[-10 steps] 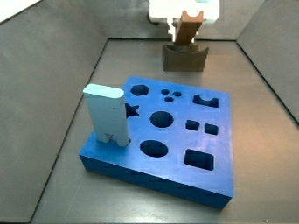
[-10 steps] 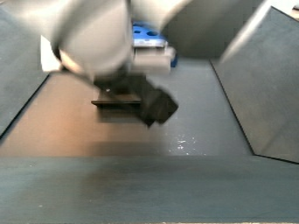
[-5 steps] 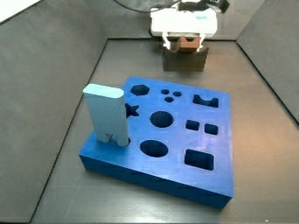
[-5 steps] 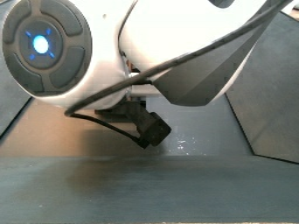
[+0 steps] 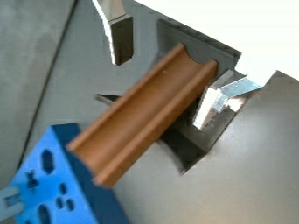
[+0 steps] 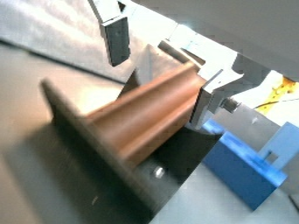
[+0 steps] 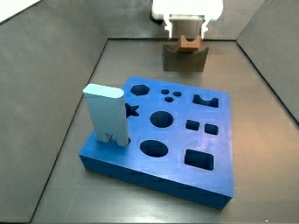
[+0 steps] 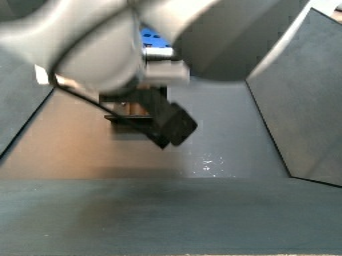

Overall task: Pick up the arch object. Move up. Place the arch object on the fixture. Regrasp the arch object. Move to above the board. Insert the arch object.
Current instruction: Regrasp the arch object.

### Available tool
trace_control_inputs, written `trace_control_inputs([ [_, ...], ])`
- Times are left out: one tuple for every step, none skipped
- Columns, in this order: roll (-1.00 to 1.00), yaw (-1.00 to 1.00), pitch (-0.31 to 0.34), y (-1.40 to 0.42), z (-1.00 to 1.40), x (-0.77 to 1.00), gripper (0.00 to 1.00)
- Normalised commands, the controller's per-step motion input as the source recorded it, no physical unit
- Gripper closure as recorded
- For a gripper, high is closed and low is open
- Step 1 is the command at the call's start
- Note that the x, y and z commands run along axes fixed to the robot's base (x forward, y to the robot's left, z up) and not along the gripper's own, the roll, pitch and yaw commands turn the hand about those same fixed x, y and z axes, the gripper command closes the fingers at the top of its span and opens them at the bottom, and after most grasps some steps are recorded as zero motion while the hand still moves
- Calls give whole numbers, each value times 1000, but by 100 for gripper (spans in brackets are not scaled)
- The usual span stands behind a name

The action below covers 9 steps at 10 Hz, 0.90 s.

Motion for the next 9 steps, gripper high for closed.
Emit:
trace_control_inputs([
  [35,1,25,6,684,-35,0],
  [33,-2,32,5,499,-34,0],
  [34,-2,38,5,310,-31,0],
  [1000,33,63,-1000,931,-10,0],
  [1000,32,62,-1000,890,-7,0],
  [1000,31,54,-1000,871,-25,0],
  [1000,30,45,-1000,824,-51,0],
  [1000,29,42,-1000,768,-54,0],
  [1000,29,41,-1000,696,-50,0],
])
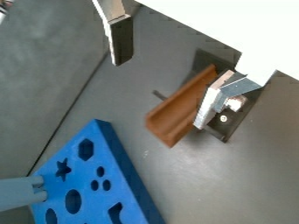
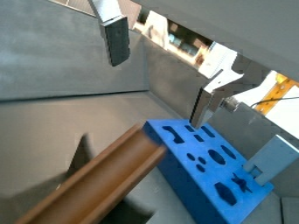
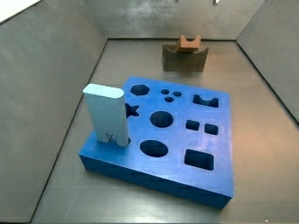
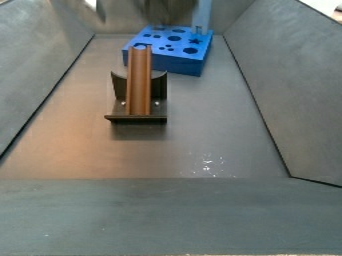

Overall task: Pick up the arch object. Move up. Place the arch object on the fixture. Regrasp the arch object. Move to above the board. Insert the arch object.
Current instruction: Regrasp the arch object.

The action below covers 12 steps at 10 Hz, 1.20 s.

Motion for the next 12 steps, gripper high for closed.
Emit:
trace_control_inputs([
  [1000,29,40,-1000,595,-46,0],
  [1000,29,38,-786,337,-29,0],
  [1000,29,37,-572,211,-18,0],
  [1000,30,35,-347,123,-14,0],
  [1000,30,33,-138,70,-11,0],
  [1000,31,31,-47,43,-3,0],
  [1000,31,30,-51,24,5,0],
  [1000,32,30,-48,16,9,0],
  [1000,34,35,-23,13,10,0],
  [1000,35,40,-20,11,12,0],
  [1000,37,47,-19,7,20,0],
  [1000,38,52,-23,4,27,0],
])
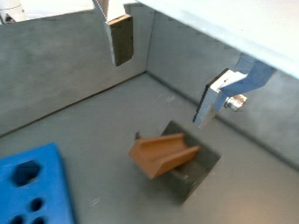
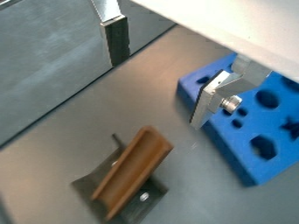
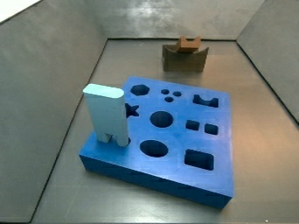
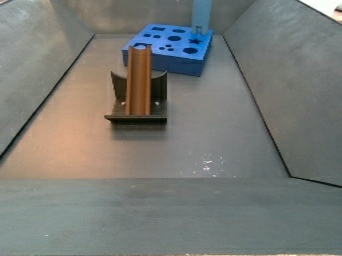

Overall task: Pick up the arch object. Move up. Place the arch object on the fixture. Regrasp the arch object. Move to above the board. Insert the arch object.
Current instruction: Regrasp the arch object.

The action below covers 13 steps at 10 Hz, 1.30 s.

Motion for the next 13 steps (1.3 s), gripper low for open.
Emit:
trace_control_inputs([
  [1000,43,66,-24,-9,51,0],
  [1000,46,76,-29,-12,66,0],
  [1000,51,91,-31,-6,77,0],
  [1000,54,101,-35,0,85,0],
  [1000,67,133,-40,-10,108,0],
  [1000,76,148,-43,-11,114,0],
  [1000,95,180,-48,-8,130,0],
  [1000,115,202,-51,-11,140,0],
  [1000,156,233,-54,-11,159,0],
  [1000,201,255,-55,-12,173,0],
  [847,240,242,-59,-14,196,0],
  [734,253,220,-60,-14,211,0],
  [513,271,167,-64,-13,245,0],
])
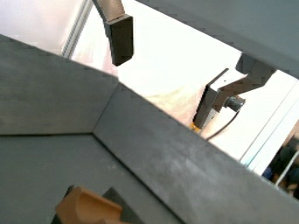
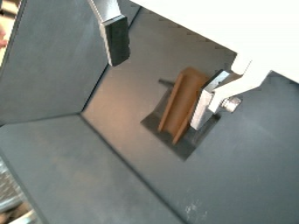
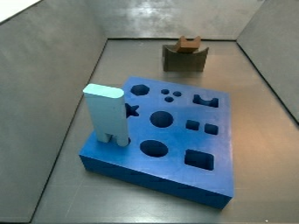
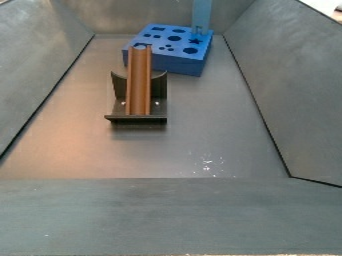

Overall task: Pick up the arch object. Move up. Place the arch object on the fixture. Regrasp the arch object. Move to above the board. Insert the arch object.
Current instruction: Regrasp the arch object.

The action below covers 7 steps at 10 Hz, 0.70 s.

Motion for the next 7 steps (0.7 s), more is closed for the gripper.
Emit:
trace_control_inputs([
  [353,275,133,-60,-15,268,0],
  [253,267,93,-49,-3,280,0],
  [204,254,56,-51,-7,279,0],
  [191,228,26,-59,-13,262,0],
  [187,203,16,-63,-17,260,0],
  [184,167,14,-61,-18,263,0],
  [184,145,14,-60,-18,263,0],
])
